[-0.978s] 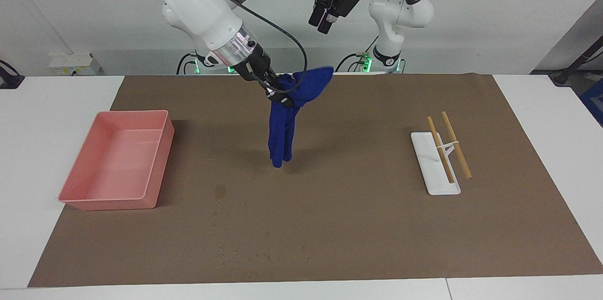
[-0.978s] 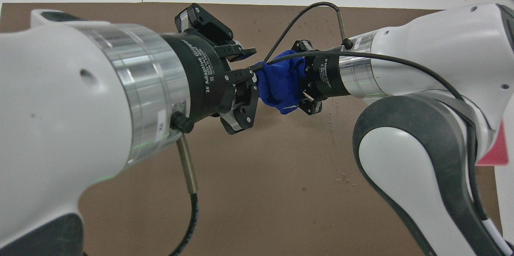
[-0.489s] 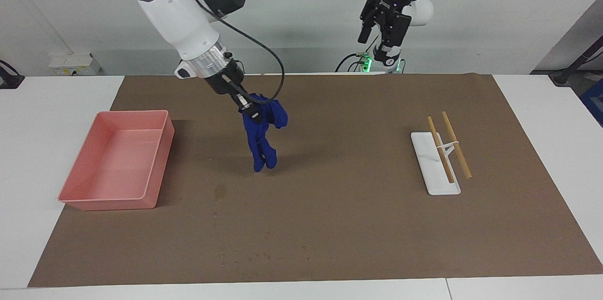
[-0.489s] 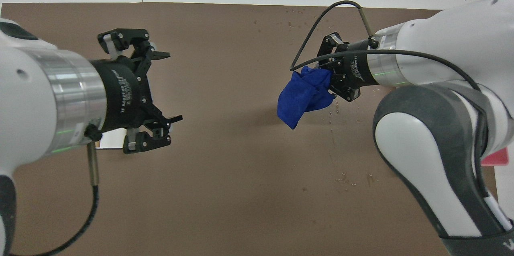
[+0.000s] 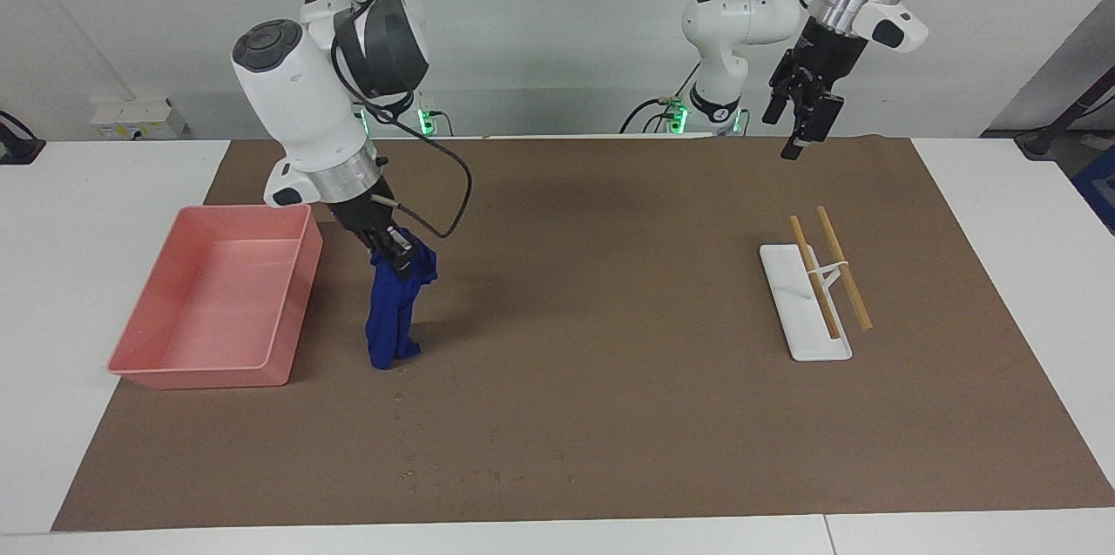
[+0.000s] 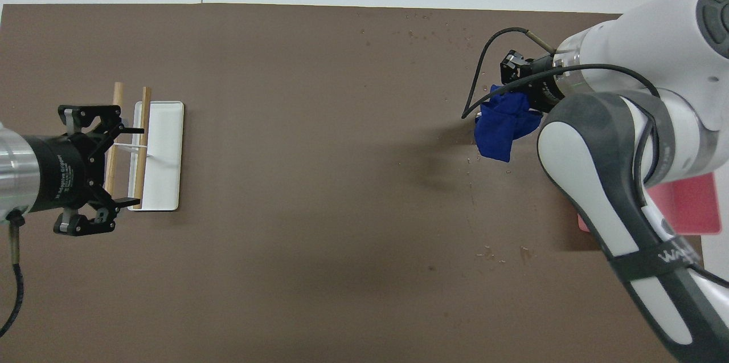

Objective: Wipe water with towel using both arms
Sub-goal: 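Open the left gripper and withdraw it while the right gripper holds towel, then carry the towel with the right gripper over the pink bin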

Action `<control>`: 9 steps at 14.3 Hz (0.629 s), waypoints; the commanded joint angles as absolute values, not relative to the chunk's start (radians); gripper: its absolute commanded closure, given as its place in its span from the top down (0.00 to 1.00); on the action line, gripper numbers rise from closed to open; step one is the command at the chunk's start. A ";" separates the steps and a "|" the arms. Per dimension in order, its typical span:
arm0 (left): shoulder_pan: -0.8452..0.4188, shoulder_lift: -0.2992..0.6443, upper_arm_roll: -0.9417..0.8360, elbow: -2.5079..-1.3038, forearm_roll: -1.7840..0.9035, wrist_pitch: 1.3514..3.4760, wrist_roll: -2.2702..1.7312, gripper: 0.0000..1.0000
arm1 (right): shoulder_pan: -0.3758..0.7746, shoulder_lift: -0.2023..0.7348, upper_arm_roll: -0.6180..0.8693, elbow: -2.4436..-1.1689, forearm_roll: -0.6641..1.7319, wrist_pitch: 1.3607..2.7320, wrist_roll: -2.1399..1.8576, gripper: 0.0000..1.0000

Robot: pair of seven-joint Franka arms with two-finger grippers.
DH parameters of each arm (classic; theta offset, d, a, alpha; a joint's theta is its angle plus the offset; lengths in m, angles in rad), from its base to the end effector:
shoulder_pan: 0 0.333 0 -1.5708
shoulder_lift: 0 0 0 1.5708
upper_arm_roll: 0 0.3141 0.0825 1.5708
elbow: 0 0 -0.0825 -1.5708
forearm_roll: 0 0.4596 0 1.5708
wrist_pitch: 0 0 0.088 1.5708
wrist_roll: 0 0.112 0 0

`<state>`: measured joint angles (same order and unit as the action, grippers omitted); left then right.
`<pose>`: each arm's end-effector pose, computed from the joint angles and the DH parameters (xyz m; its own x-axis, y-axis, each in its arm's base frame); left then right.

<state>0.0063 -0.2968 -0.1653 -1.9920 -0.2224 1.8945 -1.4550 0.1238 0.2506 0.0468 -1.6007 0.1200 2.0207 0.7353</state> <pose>0.5520 -0.1144 0.5886 0.2333 0.9610 -0.1485 0.9574 -0.2002 0.2082 0.7166 0.1283 0.4740 0.8167 -0.5758 0.0376 -0.5577 -0.8044 -0.2047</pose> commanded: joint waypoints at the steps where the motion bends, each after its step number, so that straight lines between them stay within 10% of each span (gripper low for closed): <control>1: 0.066 -0.330 -0.172 -2.126 -0.239 1.985 -1.239 1.00 | 0.078 0.357 0.060 -1.534 0.060 2.144 0.602 0.00; 9: 0.115 -0.299 -0.170 -2.011 -0.088 1.694 -0.576 1.00 | 0.061 0.621 0.067 -1.532 0.049 2.509 0.310 0.00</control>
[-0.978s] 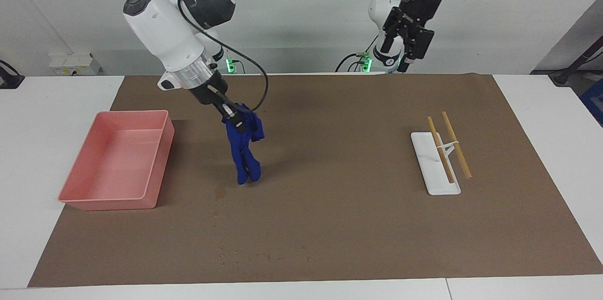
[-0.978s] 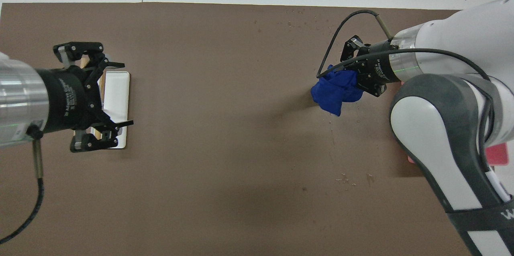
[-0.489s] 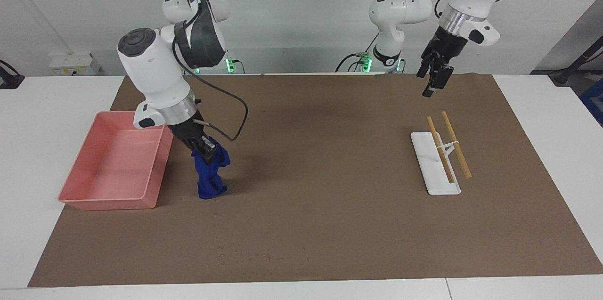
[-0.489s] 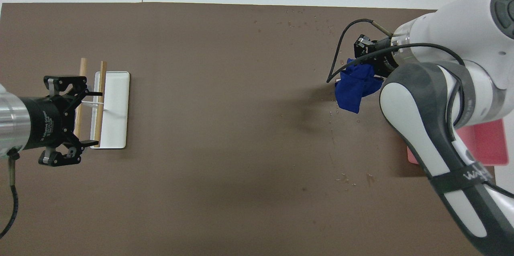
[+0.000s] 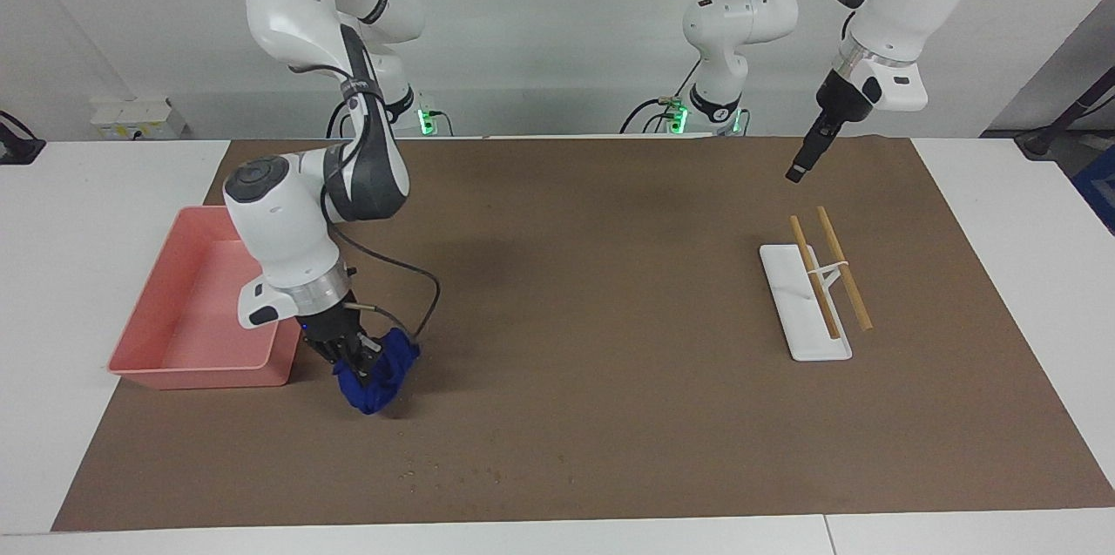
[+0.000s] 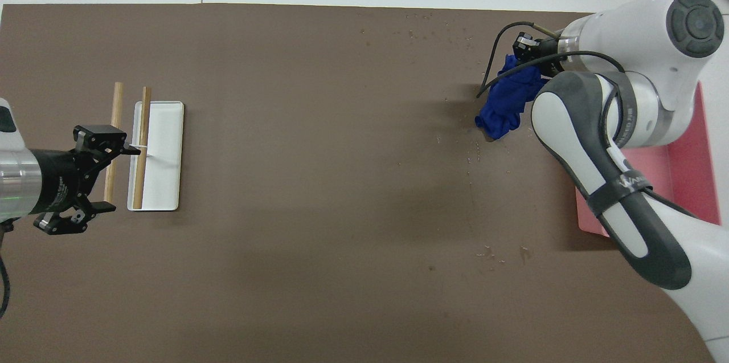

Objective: Wipe water with towel using both arms
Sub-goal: 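Carry the towel with the right gripper over the pink bin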

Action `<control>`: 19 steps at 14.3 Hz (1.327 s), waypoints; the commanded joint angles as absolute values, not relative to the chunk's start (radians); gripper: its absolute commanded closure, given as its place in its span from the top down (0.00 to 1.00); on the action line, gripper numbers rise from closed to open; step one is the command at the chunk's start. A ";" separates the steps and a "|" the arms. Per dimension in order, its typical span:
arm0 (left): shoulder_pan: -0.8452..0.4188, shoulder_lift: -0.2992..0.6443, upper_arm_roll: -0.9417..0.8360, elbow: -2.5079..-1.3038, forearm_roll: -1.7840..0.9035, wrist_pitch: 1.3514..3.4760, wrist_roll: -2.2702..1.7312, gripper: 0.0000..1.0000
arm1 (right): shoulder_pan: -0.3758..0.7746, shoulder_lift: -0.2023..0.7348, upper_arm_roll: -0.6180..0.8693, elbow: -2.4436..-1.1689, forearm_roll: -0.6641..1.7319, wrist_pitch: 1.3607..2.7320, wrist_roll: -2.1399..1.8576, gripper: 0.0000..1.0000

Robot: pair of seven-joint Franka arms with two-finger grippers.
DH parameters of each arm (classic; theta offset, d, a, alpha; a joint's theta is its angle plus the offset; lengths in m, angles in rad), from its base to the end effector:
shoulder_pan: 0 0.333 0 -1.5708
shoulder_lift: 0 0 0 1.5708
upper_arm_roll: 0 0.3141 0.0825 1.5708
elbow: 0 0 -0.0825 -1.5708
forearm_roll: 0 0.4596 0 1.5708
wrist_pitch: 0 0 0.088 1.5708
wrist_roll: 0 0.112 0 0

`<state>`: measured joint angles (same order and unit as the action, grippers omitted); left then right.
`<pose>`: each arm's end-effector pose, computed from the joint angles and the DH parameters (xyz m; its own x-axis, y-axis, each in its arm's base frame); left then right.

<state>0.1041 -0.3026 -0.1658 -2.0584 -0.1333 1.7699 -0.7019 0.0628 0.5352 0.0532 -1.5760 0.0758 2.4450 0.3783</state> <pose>0.5406 -0.0519 0.5410 0.7821 0.6215 -0.0453 0.6231 -0.7791 0.0686 0.7828 0.0860 0.3189 0.9039 -0.3337 0.2677 -0.2849 -0.9363 -0.2054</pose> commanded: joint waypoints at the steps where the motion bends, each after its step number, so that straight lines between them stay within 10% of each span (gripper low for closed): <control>1: 0.121 -0.288 -0.169 -1.994 -0.086 1.678 -0.522 1.00 | 0.067 0.649 0.071 -1.520 0.048 2.534 0.290 0.00; 9: 0.137 -0.089 -0.170 -1.722 0.029 1.569 -0.264 1.00 | 0.114 0.684 0.072 -1.613 0.060 2.629 0.149 0.00; 19: -0.041 -0.025 0.014 -1.677 0.026 1.595 -0.245 1.00 | 0.161 0.431 0.074 -2.014 0.067 2.623 0.166 0.00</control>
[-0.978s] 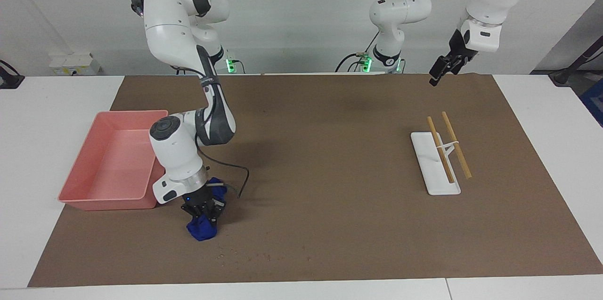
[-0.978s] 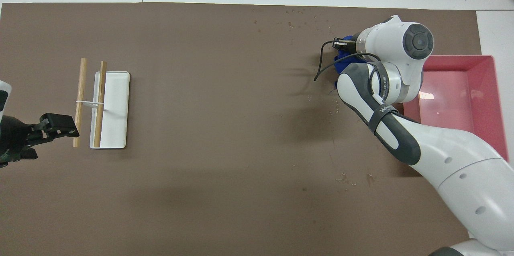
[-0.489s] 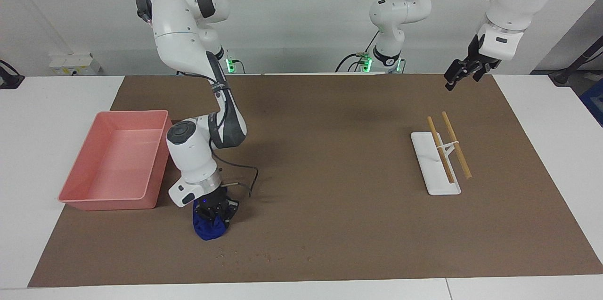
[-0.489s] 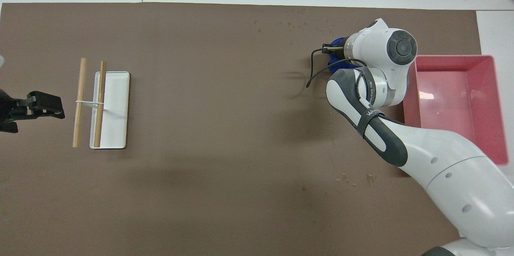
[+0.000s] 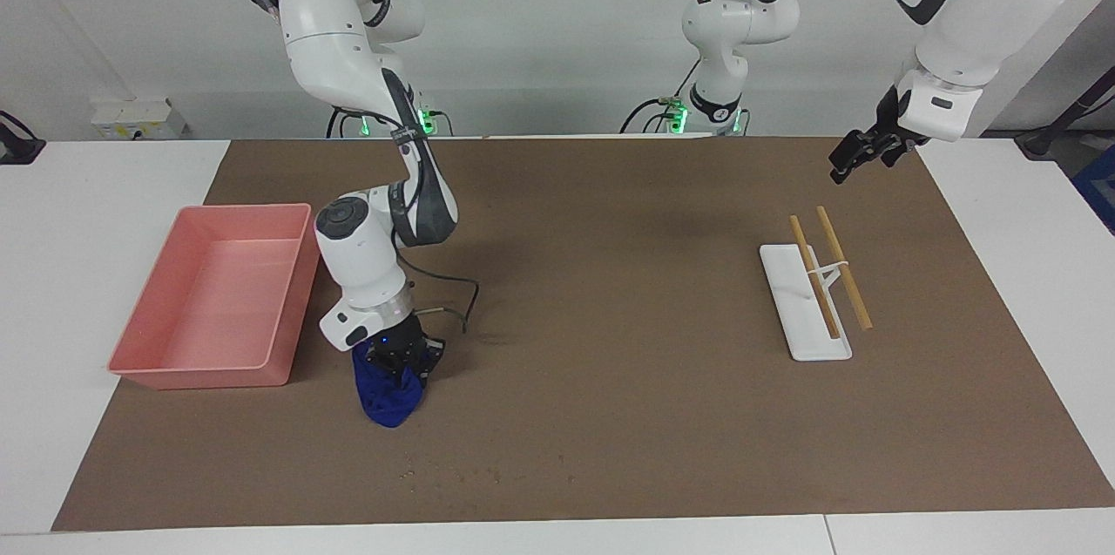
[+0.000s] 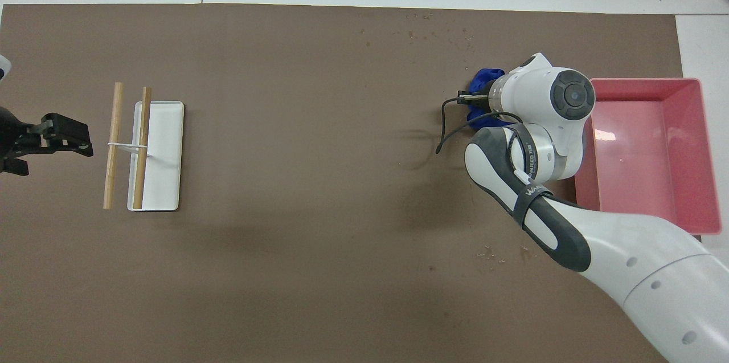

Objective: Wipe water with towel using both arms
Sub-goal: 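Carry the towel with the right gripper over the pink bin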

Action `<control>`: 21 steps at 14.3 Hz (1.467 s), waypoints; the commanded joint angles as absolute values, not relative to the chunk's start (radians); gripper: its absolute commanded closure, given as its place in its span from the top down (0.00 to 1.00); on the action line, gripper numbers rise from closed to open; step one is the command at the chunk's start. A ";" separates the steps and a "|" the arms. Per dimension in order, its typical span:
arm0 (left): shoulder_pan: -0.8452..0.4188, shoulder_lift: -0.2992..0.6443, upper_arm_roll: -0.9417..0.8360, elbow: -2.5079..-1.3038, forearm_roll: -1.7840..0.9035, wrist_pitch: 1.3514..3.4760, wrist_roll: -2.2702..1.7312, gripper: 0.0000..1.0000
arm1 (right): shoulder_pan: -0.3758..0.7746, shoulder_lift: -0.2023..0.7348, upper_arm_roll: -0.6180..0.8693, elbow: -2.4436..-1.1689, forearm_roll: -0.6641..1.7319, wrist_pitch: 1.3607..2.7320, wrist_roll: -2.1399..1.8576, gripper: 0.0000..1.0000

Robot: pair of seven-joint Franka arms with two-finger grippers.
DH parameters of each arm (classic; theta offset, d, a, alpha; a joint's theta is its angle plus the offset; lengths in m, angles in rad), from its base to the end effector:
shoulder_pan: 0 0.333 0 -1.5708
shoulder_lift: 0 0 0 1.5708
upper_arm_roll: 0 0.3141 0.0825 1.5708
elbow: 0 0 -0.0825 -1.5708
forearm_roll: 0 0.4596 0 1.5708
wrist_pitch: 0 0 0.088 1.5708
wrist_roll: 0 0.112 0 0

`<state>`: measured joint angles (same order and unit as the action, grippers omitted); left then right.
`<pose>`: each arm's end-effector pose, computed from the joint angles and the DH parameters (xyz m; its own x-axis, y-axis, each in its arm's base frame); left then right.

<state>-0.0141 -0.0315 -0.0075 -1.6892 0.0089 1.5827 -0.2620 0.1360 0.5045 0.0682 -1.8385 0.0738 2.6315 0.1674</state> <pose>0.6168 -0.0124 0.5736 0.9687 0.2381 -0.0700 0.2366 -0.9712 -0.0282 0.7129 0.1433 0.2249 0.9633 -0.0521 0.2633 -0.0177 -0.9912 -0.1314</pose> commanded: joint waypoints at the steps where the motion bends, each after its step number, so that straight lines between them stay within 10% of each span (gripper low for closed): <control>1: -0.041 -0.031 0.014 -1.687 0.028 1.589 -0.242 1.00 | 0.175 0.413 0.074 -2.040 0.067 2.622 0.170 0.00; 10: -0.041 -0.029 0.014 -1.687 0.021 1.606 -0.232 1.00 | 0.339 0.267 0.075 -2.115 0.067 2.556 0.498 0.00; 21: -0.045 -0.028 0.011 -1.694 0.026 1.592 -0.232 1.00 | 0.030 -0.093 0.060 -1.915 0.040 1.965 0.375 0.00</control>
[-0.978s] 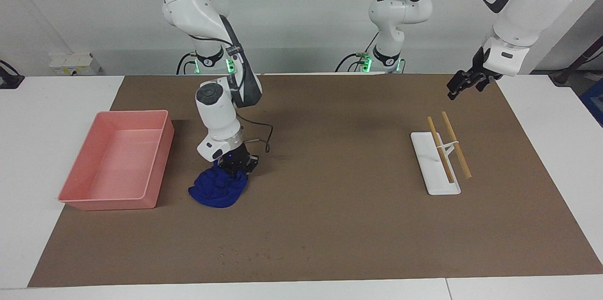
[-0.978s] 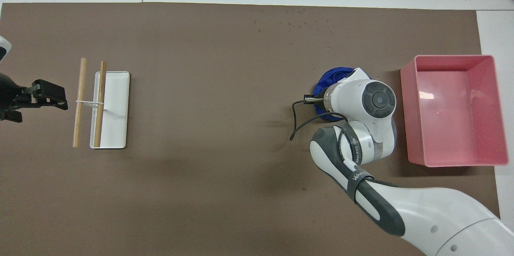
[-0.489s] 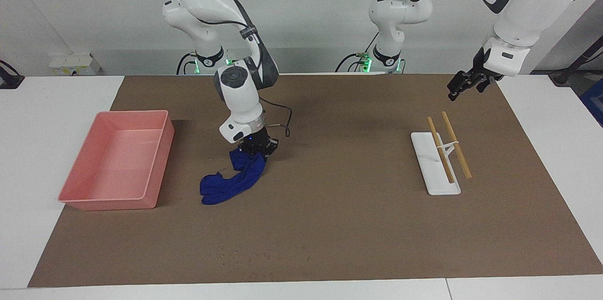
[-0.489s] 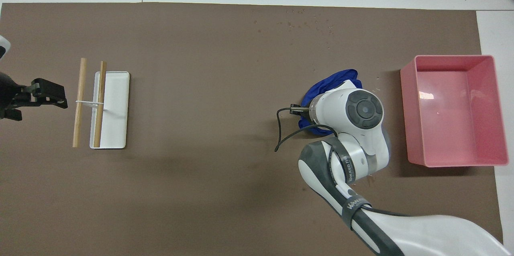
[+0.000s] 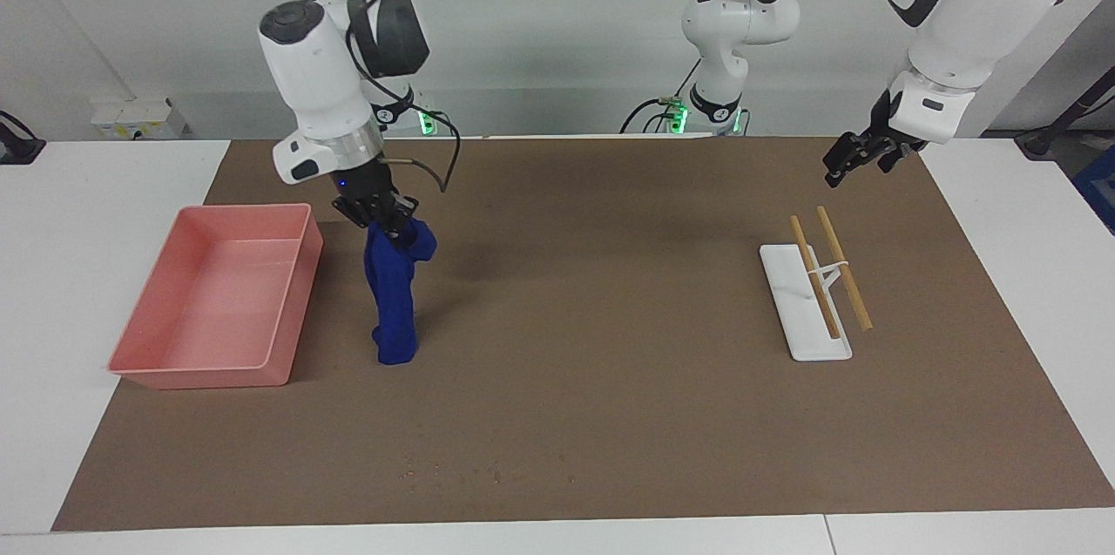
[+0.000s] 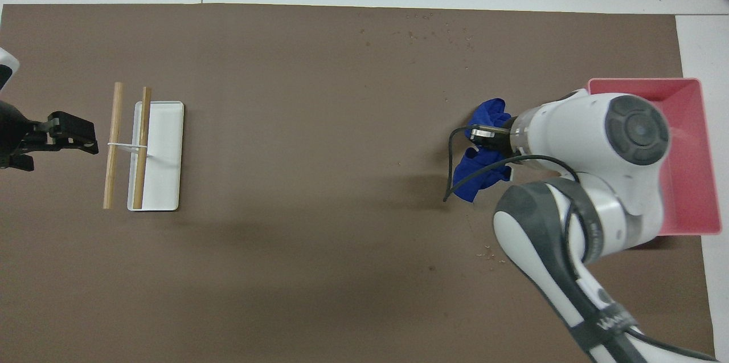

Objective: Wipe water with towel using both arms
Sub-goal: 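Carry the towel with the right gripper over the pink bin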

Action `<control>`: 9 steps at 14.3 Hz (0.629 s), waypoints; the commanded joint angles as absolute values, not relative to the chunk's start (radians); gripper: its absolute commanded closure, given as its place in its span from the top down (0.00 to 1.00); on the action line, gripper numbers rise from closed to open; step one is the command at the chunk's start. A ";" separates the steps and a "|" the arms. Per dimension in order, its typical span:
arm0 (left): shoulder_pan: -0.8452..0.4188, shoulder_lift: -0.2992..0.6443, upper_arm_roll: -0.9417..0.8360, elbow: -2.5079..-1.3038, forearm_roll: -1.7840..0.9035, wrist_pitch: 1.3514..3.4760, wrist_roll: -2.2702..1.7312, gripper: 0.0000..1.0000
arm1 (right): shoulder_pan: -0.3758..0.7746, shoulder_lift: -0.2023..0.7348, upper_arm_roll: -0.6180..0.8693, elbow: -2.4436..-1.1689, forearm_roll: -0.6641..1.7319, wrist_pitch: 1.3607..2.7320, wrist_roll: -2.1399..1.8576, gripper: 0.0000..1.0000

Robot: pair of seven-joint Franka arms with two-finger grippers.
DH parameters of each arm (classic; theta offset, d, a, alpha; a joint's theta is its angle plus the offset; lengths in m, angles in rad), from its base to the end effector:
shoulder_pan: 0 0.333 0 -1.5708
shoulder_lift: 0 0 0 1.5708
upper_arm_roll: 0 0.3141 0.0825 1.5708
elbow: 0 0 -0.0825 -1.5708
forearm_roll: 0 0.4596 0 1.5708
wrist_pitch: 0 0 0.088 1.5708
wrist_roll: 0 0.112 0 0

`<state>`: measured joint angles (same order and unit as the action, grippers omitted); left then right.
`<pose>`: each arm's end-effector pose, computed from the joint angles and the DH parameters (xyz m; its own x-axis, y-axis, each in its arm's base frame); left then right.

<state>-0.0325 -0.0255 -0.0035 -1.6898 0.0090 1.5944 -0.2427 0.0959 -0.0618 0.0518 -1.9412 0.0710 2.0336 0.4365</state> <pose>0.6194 -0.0213 0.5705 0.9765 0.2051 -0.0656 0.2038 -0.9787 -0.0256 0.6225 0.0975 0.4935 0.9426 -0.3148 0.1110 -0.3014 -0.9456 -0.1229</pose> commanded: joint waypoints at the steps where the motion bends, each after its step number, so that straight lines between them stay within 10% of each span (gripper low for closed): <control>1: -0.044 -0.028 0.011 -1.694 0.026 1.589 -0.232 1.00 | -0.007 -0.112 0.060 -1.907 0.023 1.935 0.329 0.00; 9: -0.051 -0.032 0.011 -1.706 0.026 1.589 -0.236 1.00 | -0.227 -0.124 0.057 -1.785 -0.152 1.822 -0.092 0.00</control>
<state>-0.0334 -0.0255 -0.0019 -1.6930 0.0090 1.5936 -0.2424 -0.1599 -0.1267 0.0437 -1.7959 -0.1306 1.8219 0.0105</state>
